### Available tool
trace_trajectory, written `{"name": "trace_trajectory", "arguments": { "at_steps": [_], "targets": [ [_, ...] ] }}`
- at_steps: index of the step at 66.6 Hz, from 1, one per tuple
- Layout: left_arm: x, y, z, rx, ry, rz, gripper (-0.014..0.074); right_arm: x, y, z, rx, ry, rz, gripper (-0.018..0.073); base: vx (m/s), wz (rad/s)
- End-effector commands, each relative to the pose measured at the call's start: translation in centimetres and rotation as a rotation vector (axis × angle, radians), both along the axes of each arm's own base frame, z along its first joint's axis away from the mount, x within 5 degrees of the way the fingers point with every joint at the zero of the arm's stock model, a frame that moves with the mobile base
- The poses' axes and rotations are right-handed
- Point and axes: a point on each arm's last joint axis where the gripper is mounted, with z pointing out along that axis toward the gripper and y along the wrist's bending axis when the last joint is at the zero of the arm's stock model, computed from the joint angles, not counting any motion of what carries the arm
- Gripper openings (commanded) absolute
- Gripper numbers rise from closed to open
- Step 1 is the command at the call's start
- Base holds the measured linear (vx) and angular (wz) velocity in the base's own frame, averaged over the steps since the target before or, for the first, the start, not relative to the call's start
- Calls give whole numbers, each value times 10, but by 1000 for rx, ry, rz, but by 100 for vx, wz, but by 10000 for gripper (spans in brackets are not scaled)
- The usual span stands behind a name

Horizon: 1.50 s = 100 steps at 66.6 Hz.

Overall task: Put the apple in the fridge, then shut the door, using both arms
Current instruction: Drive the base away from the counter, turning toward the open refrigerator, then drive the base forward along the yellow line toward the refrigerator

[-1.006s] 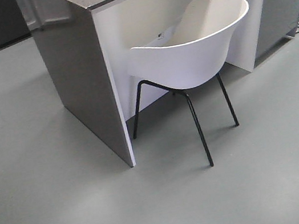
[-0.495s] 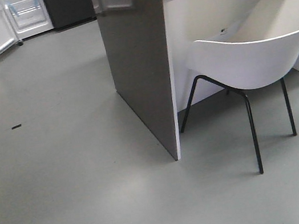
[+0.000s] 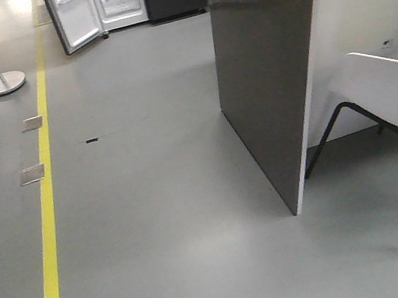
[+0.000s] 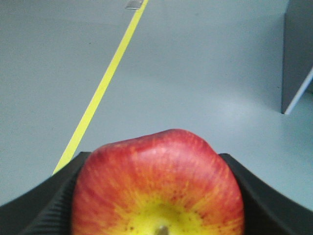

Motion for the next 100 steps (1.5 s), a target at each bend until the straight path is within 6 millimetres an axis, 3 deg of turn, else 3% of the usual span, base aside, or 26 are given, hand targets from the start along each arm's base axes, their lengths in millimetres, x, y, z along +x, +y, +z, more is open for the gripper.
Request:
{"name": "trace_trajectory", "arguments": {
  "at_steps": [1,100],
  "targets": [
    [-3,0,13,-8,-107,0,-6,4,1,13,38,-72,-20,85,3,37],
    [-3,0,13,-8,-107,0,-6,4,1,13,38,-72,-20,85,10,22]
  ]
}}
